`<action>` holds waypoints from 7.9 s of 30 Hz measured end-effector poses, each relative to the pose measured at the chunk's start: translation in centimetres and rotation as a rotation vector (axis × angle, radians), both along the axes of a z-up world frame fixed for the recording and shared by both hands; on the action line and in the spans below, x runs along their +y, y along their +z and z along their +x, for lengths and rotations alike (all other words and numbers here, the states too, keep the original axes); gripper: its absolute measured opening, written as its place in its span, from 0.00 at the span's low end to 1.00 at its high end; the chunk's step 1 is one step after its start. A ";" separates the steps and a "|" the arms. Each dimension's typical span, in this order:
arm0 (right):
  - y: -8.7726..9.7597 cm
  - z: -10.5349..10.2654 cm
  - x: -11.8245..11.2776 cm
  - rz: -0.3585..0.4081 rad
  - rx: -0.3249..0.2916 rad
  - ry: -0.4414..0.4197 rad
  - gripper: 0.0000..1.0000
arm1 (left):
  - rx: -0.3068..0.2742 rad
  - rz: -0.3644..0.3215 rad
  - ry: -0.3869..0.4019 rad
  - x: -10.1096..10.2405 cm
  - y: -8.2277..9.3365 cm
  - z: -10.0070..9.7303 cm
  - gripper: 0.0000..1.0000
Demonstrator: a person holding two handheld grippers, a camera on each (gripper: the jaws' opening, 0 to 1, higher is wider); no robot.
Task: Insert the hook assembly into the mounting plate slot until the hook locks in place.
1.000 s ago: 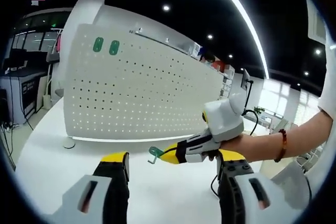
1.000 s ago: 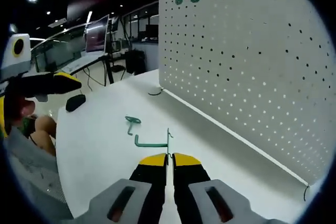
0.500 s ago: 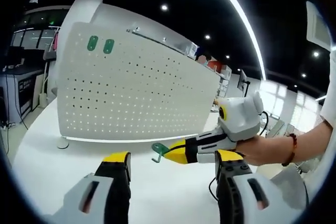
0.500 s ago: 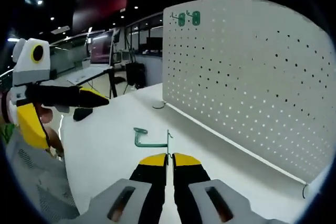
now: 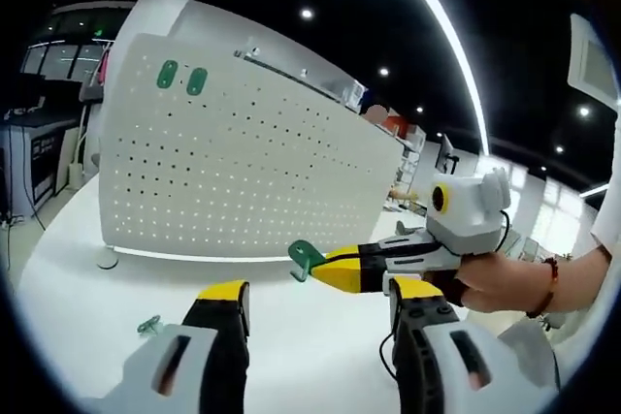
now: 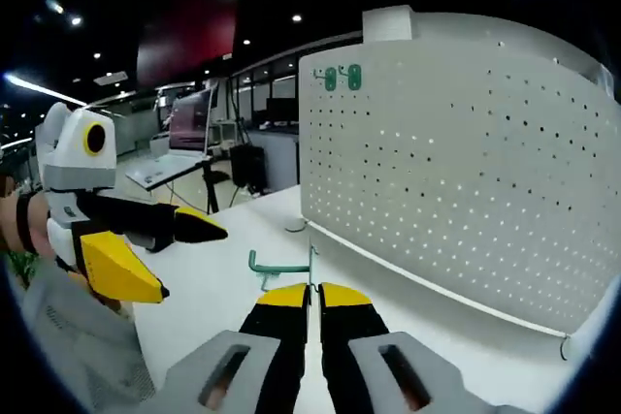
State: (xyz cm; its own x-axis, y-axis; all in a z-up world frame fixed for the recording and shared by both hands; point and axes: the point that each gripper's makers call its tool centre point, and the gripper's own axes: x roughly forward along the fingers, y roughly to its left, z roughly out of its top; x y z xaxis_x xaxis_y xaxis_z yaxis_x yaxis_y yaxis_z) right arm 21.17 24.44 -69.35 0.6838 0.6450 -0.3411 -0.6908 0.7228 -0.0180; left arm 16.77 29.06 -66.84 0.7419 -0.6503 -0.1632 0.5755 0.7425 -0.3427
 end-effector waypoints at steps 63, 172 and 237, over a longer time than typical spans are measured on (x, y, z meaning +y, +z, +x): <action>4.2 -5.0 3.1 0.215 -0.128 0.137 0.05 | 0.098 -0.255 0.058 0.1 2.2 -0.6 0.02; 0.9 -6.1 -7.2 0.124 -0.052 0.012 0.50 | -0.269 0.251 0.473 3.0 12.9 18.5 0.02; -0.4 -6.8 -7.4 0.121 0.000 -0.037 0.48 | -0.281 0.372 0.476 1.9 13.3 25.7 0.12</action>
